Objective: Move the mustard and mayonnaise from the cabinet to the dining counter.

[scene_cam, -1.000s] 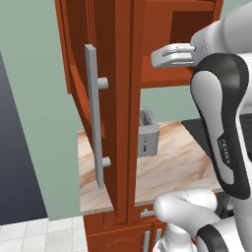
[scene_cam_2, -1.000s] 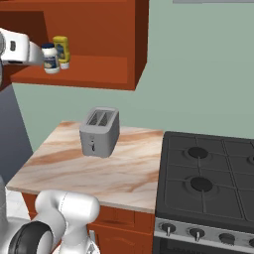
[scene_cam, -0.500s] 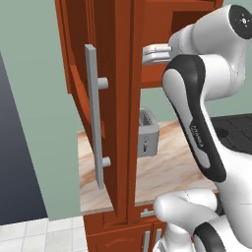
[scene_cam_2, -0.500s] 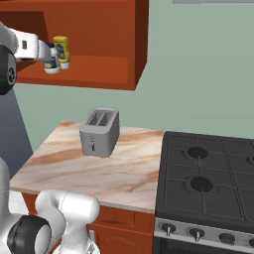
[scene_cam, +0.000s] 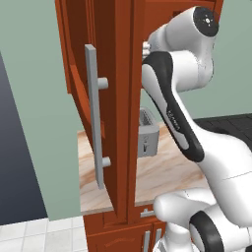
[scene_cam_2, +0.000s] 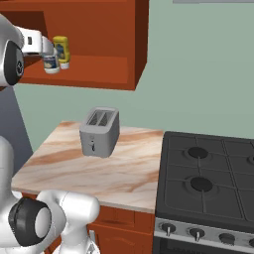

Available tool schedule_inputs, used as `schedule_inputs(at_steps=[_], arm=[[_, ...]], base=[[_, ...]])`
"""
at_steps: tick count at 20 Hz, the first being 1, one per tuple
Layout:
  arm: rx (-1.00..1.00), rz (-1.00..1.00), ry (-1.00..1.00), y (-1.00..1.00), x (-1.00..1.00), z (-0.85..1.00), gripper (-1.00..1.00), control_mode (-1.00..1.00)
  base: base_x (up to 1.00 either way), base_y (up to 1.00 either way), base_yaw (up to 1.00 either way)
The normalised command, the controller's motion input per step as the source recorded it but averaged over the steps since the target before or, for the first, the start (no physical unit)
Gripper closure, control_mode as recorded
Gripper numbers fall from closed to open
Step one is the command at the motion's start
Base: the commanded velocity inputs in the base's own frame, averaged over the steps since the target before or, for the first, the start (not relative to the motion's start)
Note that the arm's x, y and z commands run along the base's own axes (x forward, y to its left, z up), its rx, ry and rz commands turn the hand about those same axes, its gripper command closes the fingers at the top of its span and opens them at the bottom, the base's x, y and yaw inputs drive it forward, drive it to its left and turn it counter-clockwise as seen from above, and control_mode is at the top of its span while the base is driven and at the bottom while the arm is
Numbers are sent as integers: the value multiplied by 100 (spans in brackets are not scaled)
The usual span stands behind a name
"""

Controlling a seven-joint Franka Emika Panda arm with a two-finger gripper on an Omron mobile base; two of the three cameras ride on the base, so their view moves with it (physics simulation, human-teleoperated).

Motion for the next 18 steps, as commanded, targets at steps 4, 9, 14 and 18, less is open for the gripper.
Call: schedule_inputs(at_steps=[4, 9, 14, 18], arm=[[-1, -1, 0, 25, 54, 0, -100, -100], [0, 0, 0, 14, 52, 0, -100, -100], [0, 0, -1, 20, 44, -2, -100, -100], [0, 0, -4, 24, 41, -2, -100, -100]], base=[[0, 0, 0], [0, 0, 0], [0, 0, 0], [0, 0, 0]])
